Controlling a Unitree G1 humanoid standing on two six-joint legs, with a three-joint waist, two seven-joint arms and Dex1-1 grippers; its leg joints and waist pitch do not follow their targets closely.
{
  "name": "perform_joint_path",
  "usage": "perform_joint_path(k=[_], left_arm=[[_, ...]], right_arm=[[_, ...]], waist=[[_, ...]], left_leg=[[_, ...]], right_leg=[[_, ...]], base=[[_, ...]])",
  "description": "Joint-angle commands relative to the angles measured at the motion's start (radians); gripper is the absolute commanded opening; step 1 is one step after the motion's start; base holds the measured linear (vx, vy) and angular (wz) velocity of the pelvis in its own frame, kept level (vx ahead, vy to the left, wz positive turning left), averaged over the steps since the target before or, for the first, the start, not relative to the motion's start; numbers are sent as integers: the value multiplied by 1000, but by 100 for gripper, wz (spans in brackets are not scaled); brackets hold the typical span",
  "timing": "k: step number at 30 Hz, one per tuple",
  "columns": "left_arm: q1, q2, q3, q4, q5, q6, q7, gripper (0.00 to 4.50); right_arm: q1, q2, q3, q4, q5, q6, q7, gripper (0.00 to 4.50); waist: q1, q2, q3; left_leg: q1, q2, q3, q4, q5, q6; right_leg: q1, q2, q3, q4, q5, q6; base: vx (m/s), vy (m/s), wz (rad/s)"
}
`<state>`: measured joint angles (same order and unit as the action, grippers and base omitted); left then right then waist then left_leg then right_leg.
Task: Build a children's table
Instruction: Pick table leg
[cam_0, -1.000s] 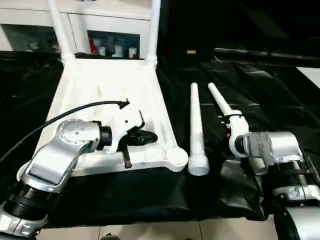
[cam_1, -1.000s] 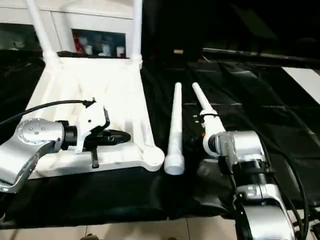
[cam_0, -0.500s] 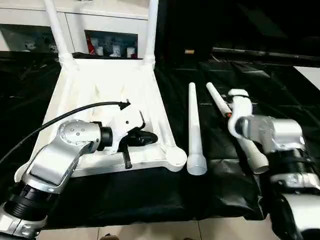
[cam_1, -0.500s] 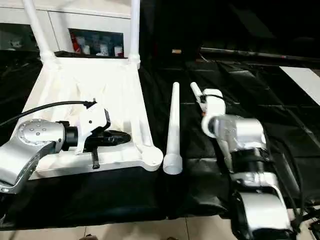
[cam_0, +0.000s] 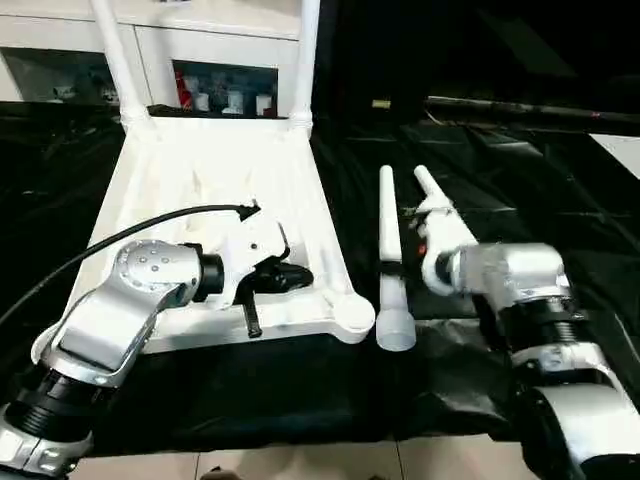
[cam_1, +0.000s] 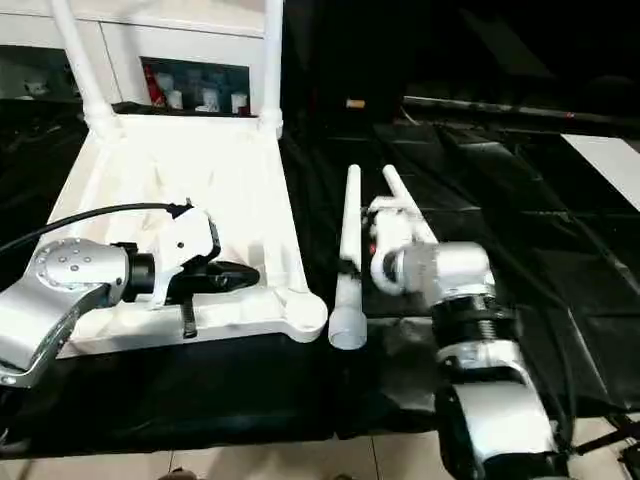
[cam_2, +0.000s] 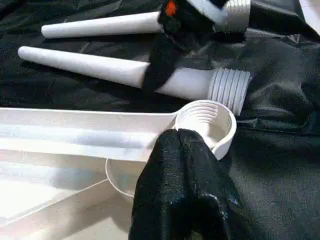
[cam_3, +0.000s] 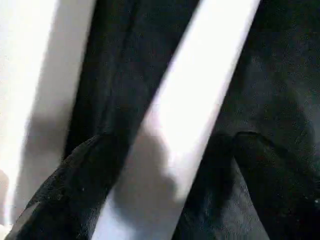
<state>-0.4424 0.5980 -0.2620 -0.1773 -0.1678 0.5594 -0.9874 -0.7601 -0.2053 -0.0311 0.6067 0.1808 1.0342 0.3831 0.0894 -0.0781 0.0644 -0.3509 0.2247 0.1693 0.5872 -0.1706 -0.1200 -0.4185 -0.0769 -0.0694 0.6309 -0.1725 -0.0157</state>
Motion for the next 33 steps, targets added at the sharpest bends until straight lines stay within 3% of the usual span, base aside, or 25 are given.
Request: perform_joint_path(k=[1,8,9,12,18,20,22,23,24,27,33], left_arm=[[-9,2,-15,-5,12,-10,2,0],[-4,4,-16,-14,11,-6,5,0],[-2,6,-16,-17,10,-5,6,0],[2,8,-14,-21,10,-3,5,0],[6,10,-18,-24,13,-3,2,0],[5,6,-23,-21,16,-6,4,0],[6,5,-27,-20,18,-8,5,0],[7,3,-30,-22,19,-9,7,0],[8,1,-32,-25,19,-9,8,0],[6,-7,-38,-30,20,-7,14,0],[4,-13,-45,-28,20,-11,17,0]], right_arm=[[-14,5,8,38,-16,13,-9,404],[-12,27,-5,79,17,10,27,404],[-19,23,2,99,8,3,21,404],[-28,19,2,115,3,4,12,404],[-35,10,-22,154,0,1,-6,351],[-33,8,-31,167,1,-5,-17,342],[-32,7,-40,173,3,-3,-27,324],[-32,7,-49,179,5,-2,-37,318],[-34,6,-62,186,9,-4,-48,306],[-38,2,-75,193,12,-8,-57,279],[-30,2,-80,187,11,-6,-64,236]], waist=[[1,11,-74],[0,7,-72],[-1,3,-73],[-1,7,-73],[0,3,-74],[4,-12,-75],[6,-4,-74],[5,-21,-74],[8,-11,-75],[9,-19,-75],[12,-20,-76]], left_leg=[[-1,-6,11,-64,-165,-61],[0,-5,9,-66,-200,-65],[1,-4,9,-66,-204,-66],[3,-4,9,-66,-213,-70],[2,-5,7,-66,-223,-74],[-1,-5,8,-66,-210,-69],[1,-4,7,-67,-220,-72],[1,-4,9,-66,-219,-69],[2,-3,7,-68,-216,-74],[2,-3,7,-67,-226,-77],[1,-4,7,-67,-224,-78]], right_leg=[[58,-44,42,-68,-234,-130],[55,-46,41,-74,-295,-110],[54,-46,41,-75,-302,-107],[52,-45,41,-75,-300,-108],[52,-45,40,-74,-300,-108],[54,-46,39,-74,-302,-104],[51,-48,40,-76,-322,-97],[51,-48,39,-77,-327,-93],[49,-49,39,-75,-325,-89],[49,-47,38,-73,-314,-88],[50,-48,38,-74,-314,-83]], base=[[0,0,0],[0,0,0],[0,0,0],[0,0,0],[0,0,0],[0,0,0],[0,0,0],[0,0,0],[0,0,0],[0,0,0],[0,0,0]])
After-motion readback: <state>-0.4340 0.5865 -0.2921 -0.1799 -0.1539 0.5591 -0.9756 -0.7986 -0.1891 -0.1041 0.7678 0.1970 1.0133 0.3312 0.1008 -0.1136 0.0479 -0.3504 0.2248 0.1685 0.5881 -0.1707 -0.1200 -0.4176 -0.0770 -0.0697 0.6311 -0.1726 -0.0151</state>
